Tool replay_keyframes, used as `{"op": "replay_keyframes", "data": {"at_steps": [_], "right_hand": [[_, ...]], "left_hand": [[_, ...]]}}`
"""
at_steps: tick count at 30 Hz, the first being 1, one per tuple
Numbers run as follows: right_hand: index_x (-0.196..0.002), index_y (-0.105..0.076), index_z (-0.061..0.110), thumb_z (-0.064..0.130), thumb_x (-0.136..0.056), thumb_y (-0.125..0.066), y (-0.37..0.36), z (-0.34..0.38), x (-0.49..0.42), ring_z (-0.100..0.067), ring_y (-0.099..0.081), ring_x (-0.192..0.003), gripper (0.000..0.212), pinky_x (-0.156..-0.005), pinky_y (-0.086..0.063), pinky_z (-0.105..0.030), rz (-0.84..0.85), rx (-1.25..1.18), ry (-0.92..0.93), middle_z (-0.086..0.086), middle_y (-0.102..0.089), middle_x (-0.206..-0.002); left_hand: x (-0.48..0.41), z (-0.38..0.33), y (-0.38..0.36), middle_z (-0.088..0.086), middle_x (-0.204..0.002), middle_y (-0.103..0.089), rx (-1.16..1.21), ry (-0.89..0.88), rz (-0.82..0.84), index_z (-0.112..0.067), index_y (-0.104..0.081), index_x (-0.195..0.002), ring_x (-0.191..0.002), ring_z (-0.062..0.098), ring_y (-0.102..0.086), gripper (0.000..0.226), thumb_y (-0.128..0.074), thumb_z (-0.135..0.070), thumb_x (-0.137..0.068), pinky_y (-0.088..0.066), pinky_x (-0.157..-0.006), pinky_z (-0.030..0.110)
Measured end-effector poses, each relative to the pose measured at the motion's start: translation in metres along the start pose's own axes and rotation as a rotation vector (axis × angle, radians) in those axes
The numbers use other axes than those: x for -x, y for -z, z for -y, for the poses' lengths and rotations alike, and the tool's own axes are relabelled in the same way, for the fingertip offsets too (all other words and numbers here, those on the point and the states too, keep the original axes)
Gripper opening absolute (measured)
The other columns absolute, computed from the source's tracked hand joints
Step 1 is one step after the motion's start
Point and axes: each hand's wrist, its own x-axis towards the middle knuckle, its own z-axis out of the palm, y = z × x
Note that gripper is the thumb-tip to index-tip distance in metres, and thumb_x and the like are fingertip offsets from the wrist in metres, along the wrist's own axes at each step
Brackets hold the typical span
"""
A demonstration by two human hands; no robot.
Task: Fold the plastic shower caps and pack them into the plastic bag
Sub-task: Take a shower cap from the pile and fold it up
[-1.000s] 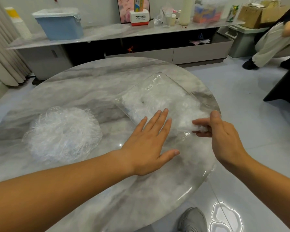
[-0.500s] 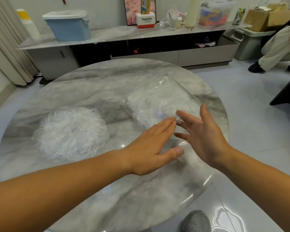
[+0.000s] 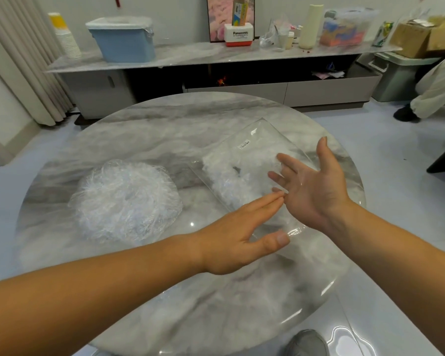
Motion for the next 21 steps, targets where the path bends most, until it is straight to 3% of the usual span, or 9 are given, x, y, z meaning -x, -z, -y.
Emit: {"op": "replay_keyframes", "data": {"at_steps": [4, 9, 15, 21], "right_hand": [[-0.137, -0.059, 0.011, 0.081, -0.085, -0.045, 0.002, 0.003, 0.001, -0.027, -0.063, -0.120, 0.089, -0.087, -0.047, -0.038, -0.046, -0.111, -0.014, -0.014, -0.057, -0.143], [-0.134, -0.061, 0.014, 0.073, -0.085, -0.057, 0.008, 0.003, 0.018, -0.038, -0.068, -0.115, 0.076, -0.103, -0.049, -0.044, -0.052, -0.211, -0.027, -0.025, -0.049, -0.142], [-0.131, -0.062, 0.009, 0.057, -0.091, -0.063, 0.019, -0.001, 0.047, -0.046, -0.067, -0.111, 0.062, -0.106, -0.049, -0.049, -0.143, -0.264, -0.031, -0.028, -0.055, -0.136], [-0.134, -0.055, -0.002, 0.060, -0.094, -0.055, 0.008, -0.005, 0.037, -0.042, -0.065, -0.118, 0.074, -0.108, -0.047, -0.048, -0.181, -0.323, -0.016, -0.023, -0.046, -0.147]], "left_hand": [[0.004, -0.002, 0.002, -0.024, -0.164, 0.006, -0.024, 0.031, 0.023, -0.030, -0.004, -0.161, -0.143, -0.020, 0.008, 0.081, -0.034, -0.064, -0.094, 0.003, -0.110, 0.000], [0.007, 0.000, 0.001, -0.024, -0.166, 0.010, -0.044, 0.043, 0.043, -0.032, -0.001, -0.161, -0.146, -0.015, 0.010, 0.080, -0.035, -0.064, -0.096, 0.000, -0.119, 0.013], [0.010, -0.001, 0.002, -0.024, -0.164, 0.012, -0.098, 0.030, 0.058, -0.032, 0.002, -0.160, -0.145, -0.017, 0.012, 0.082, -0.032, -0.065, -0.093, 0.002, -0.120, 0.013], [0.010, 0.001, 0.001, -0.023, -0.165, 0.012, -0.102, 0.030, 0.054, -0.031, 0.002, -0.161, -0.146, -0.015, 0.012, 0.081, -0.035, -0.065, -0.098, -0.001, -0.124, 0.021]]}}
